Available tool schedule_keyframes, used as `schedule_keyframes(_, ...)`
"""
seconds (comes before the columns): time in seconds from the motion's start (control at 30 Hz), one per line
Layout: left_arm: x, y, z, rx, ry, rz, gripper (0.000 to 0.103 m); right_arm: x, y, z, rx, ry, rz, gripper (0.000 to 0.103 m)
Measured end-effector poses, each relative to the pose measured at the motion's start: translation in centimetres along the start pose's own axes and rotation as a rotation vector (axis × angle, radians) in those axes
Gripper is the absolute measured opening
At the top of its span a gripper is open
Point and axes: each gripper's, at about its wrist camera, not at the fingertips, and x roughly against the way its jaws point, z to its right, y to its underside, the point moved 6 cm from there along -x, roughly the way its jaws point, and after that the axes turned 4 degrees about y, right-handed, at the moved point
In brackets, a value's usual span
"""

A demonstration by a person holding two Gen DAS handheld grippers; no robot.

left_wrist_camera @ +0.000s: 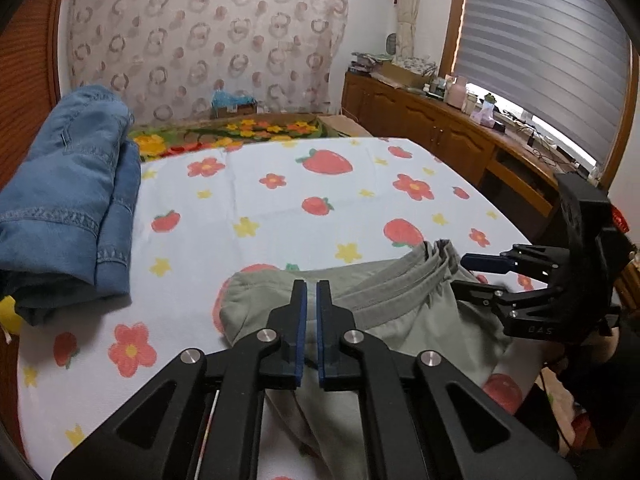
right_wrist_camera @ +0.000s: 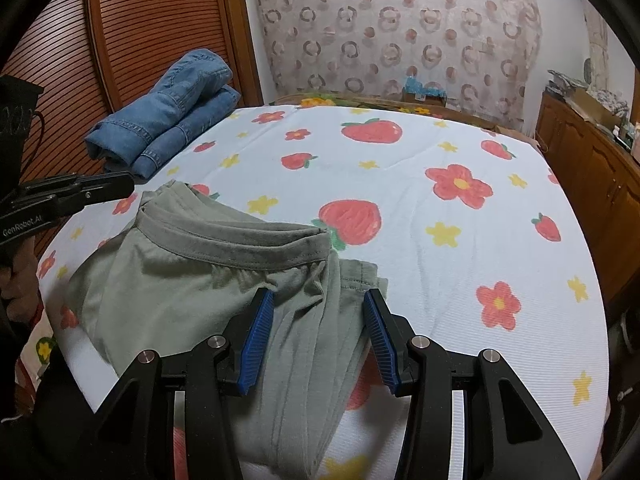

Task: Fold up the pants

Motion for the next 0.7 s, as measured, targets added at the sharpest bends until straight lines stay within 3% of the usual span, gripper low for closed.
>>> schedule_keyframes(0.03, -0.3, 0.2, -0.1, -0.005, -0.005, -0.016, 0.016, 0.0, 0.0, 0.0, 0.003, 0.003, 0.000, 0.049)
schedule_keyframes(0.1, -0.7, 0.5, -0.3, -0.008, -0.018, -0.027, 0.053, 0.0, 0.0, -0.2, 0.010, 0.010, -0.001, 0.049)
schedule_keyframes(0.17, -1.3, 0.9, -0.7, 0.011, -0.011, -0.048, 0.060, -0.1, 0.0, -0.3, 0.014, 0.012, -0.002, 0.049)
schedule_keyframes(0.37, -2.9, 2.1, -0.6, 0.014, -0.010, -0.091, 0.059, -0.2, 0.0, -0.3, 0.012, 0.006, -0.004, 0.049)
schedule_keyframes(0.47, -3.3, 2.5, -0.5, -0.005, -0.001, -0.108, 0.040, -0.2, -0.1, -0.3, 0.011, 0.005, -0.004, 0.049)
schedule_keyframes(0.5, -3.3, 2.6, -0.5, -0.012, -0.011, -0.105, 0.029, -0.2, -0.1, -0.3, 0.011, 0.004, -0.004, 0.049)
schedule_keyframes(0.6, -2.7, 2.2, -0.2, -0.031, -0.007, -0.077, 0.017, -0.1, -0.1, -0.2, 0.006, 0.002, 0.000, 0.049)
schedule_keyframes(0.7, -1.2, 1.0, 0.3, -0.036, 0.001, -0.017, 0.013, 0.2, -0.1, 0.0, -0.006, -0.003, 0.016, 0.049)
